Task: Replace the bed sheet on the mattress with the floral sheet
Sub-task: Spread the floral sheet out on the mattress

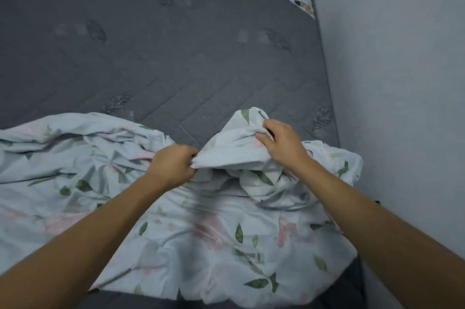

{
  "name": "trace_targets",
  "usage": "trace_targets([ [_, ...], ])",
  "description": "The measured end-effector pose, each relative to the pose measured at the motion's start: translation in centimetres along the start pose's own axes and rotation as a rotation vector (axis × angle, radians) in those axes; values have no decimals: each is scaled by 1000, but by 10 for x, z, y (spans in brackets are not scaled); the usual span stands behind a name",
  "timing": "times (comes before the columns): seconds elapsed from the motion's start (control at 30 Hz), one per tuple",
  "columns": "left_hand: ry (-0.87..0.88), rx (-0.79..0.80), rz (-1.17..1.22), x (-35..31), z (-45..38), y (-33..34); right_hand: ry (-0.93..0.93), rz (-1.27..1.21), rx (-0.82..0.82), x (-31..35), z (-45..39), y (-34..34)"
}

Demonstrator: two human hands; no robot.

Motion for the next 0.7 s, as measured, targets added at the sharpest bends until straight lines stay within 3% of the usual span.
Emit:
trace_targets([
  [0.17, 190, -332, 77, -38, -61, -119, -49, 128, -265, 22, -59, -95],
  [0.23, 307, -318, 147, -56, -58, -131, -64, 132, -248, 30, -68, -109],
  [0.37, 435, -72, 55, -55, -22, -57, 52, 260, 145, 11, -30, -60],
  [0.47, 322, 304, -160, -29, 20, 39, 222, 408, 630, -29, 43, 13],
  [0.53, 202, 519, -165, -12, 40, 85, 297, 378, 739, -44, 76, 42],
  [0.6, 124, 499, -66, -8, 38, 97, 280, 343, 554, -45, 77, 46],
  [0.7, 106, 275, 56, -10, 10, 91, 93, 302, 209, -30, 57, 44],
])
Point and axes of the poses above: each hand's wrist, its own z-axis away from the middle knuckle, its own y-axis out of the palm, x = y × z, the point moved 8 cm from there along -z, towards the middle knuckle, and after that the axes turned 8 degrees about -y, right-handed, at the moved point
